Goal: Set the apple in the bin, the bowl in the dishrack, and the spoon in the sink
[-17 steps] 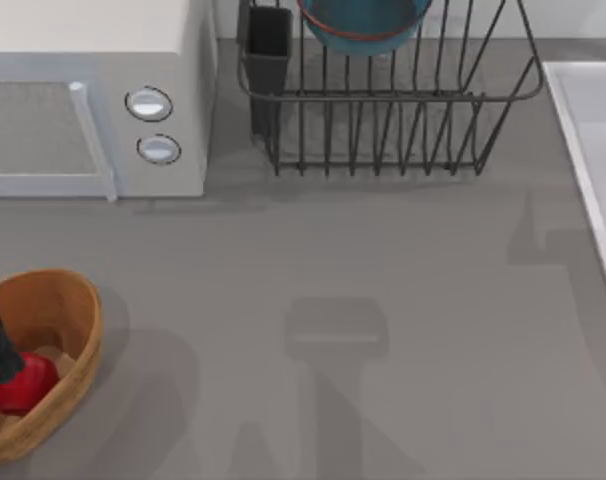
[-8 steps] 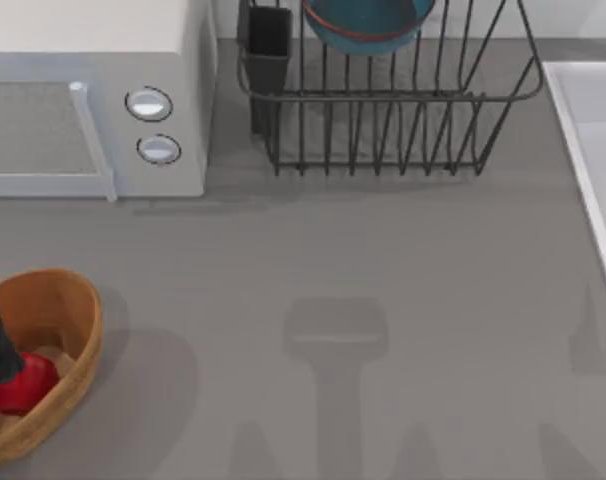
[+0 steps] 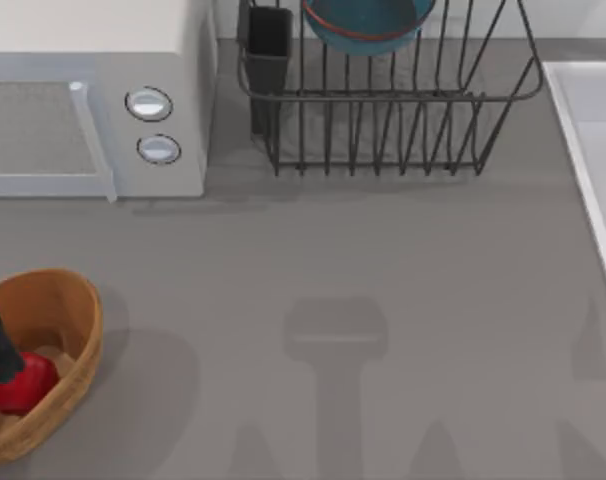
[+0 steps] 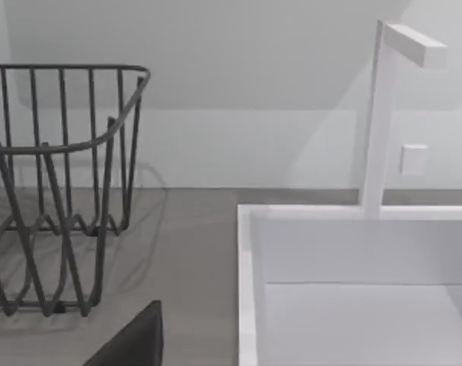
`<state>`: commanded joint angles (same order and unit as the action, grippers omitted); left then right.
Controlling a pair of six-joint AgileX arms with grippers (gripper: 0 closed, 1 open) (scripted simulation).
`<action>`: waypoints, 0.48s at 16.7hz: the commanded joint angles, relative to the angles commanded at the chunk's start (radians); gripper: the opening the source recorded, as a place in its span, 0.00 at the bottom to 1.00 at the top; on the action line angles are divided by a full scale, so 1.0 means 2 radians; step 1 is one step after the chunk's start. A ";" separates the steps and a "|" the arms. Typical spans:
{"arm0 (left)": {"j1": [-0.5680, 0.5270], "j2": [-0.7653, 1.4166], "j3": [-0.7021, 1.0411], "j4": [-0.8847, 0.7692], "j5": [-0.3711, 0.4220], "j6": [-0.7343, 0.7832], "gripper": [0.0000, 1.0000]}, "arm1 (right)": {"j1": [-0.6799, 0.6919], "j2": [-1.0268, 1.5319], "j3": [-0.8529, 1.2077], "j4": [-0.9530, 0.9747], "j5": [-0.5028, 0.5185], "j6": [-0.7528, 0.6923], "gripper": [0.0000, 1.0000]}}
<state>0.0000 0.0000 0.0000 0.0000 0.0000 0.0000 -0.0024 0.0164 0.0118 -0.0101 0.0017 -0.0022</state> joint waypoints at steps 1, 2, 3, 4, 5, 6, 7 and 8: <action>0.000 0.000 0.000 0.000 0.000 0.000 1.00 | -0.005 0.011 0.009 -0.010 0.000 -0.002 1.00; 0.000 0.000 0.000 0.000 0.000 0.000 1.00 | -0.011 0.027 0.023 -0.025 0.000 -0.005 1.00; 0.000 0.000 0.000 0.000 0.000 0.000 1.00 | -0.020 0.048 0.040 -0.043 0.000 -0.009 1.00; 0.000 0.000 0.000 0.000 0.000 0.000 1.00 | -0.029 0.074 0.060 -0.065 0.000 -0.013 1.00; 0.000 0.000 0.000 0.000 0.000 0.000 1.00 | -0.040 0.105 0.081 -0.089 0.000 -0.017 1.00; 0.000 0.000 0.000 0.000 0.000 0.000 1.00 | -0.051 0.140 0.105 -0.115 0.000 -0.022 1.00; 0.000 0.000 0.000 0.000 0.000 0.000 1.00 | -0.063 0.179 0.129 -0.144 0.000 -0.027 1.00; 0.000 0.000 0.000 0.000 0.000 0.000 1.00 | -0.075 0.221 0.154 -0.173 0.000 -0.032 1.00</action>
<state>0.0000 0.0000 0.0000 0.0000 0.0000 0.0000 -0.1521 0.4580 0.3207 -0.3557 0.0008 -0.0670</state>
